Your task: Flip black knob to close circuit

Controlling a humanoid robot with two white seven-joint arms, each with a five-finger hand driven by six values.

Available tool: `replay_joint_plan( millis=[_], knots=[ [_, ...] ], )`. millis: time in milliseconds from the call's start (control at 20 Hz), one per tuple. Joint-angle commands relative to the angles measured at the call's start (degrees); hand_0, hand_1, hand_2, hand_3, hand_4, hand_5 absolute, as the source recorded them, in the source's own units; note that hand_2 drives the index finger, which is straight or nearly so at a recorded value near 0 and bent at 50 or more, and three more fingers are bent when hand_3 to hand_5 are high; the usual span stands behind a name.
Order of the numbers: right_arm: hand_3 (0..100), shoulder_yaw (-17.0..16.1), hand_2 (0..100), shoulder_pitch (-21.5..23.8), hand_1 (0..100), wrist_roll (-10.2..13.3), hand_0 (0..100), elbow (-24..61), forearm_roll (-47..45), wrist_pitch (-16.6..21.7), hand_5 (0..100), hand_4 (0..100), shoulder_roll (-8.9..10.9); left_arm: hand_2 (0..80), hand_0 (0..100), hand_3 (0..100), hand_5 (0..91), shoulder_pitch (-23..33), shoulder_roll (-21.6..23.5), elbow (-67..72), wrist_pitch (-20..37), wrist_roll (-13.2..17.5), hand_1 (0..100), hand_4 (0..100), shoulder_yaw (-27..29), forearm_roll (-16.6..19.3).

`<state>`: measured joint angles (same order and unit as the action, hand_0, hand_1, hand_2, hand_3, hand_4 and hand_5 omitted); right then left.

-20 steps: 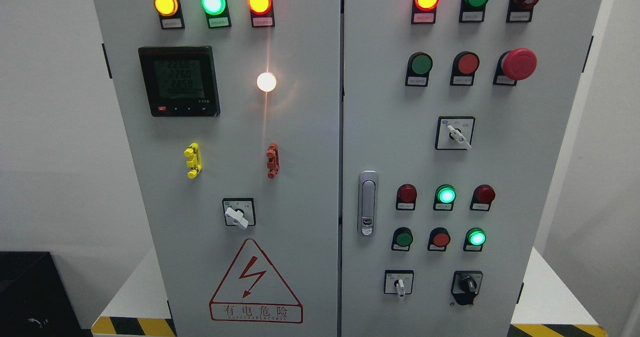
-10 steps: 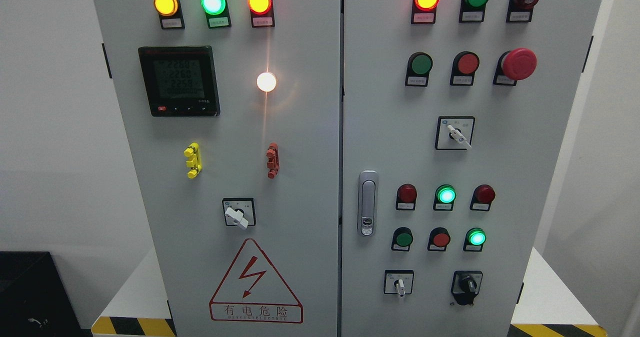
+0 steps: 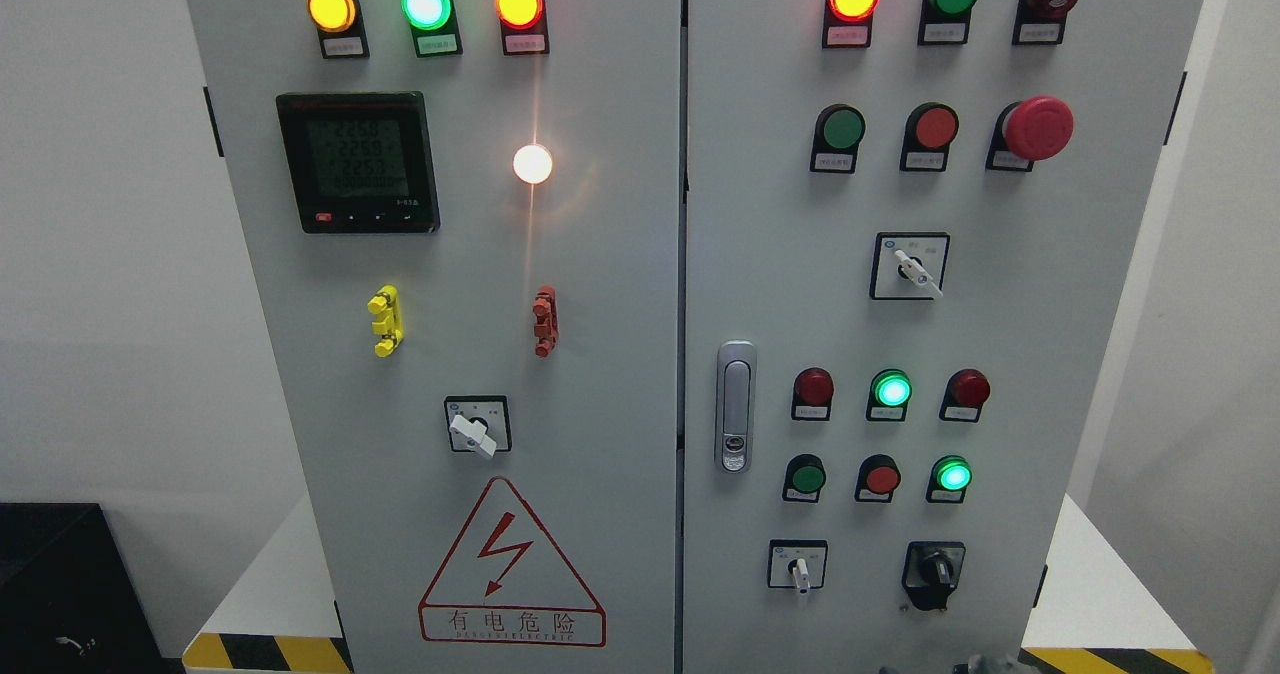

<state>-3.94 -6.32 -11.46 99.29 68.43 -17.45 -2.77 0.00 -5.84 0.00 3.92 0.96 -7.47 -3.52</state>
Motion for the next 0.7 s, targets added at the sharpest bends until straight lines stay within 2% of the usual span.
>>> replay_joint_plan(
  millis=[0, 150, 650],
  knots=[
    [100, -2.1, 87, -3.3, 0, -1.5, 0, 0.6, 0.9, -0.4, 100, 91, 2.42, 0.0, 12, 0, 0.0, 1.2, 0.0, -1.3, 0.0, 0.0, 56, 0, 0.0, 0.0],
    [100, -2.2, 87, -4.0, 0, -1.8, 0, 0.4, 0.9, -0.5, 100, 91, 3.21, 0.0, 12, 0, 0.0, 1.2, 0.0, -1.3, 0.0, 0.0, 56, 0, 0.0, 0.0],
    [100, -1.9, 87, -5.6, 0, -1.9, 0, -0.6, 1.6, -1.5, 100, 91, 3.30, 0.0, 12, 0, 0.0, 1.2, 0.0, -1.3, 0.0, 0.0, 56, 0, 0.0, 0.0]
  ],
)
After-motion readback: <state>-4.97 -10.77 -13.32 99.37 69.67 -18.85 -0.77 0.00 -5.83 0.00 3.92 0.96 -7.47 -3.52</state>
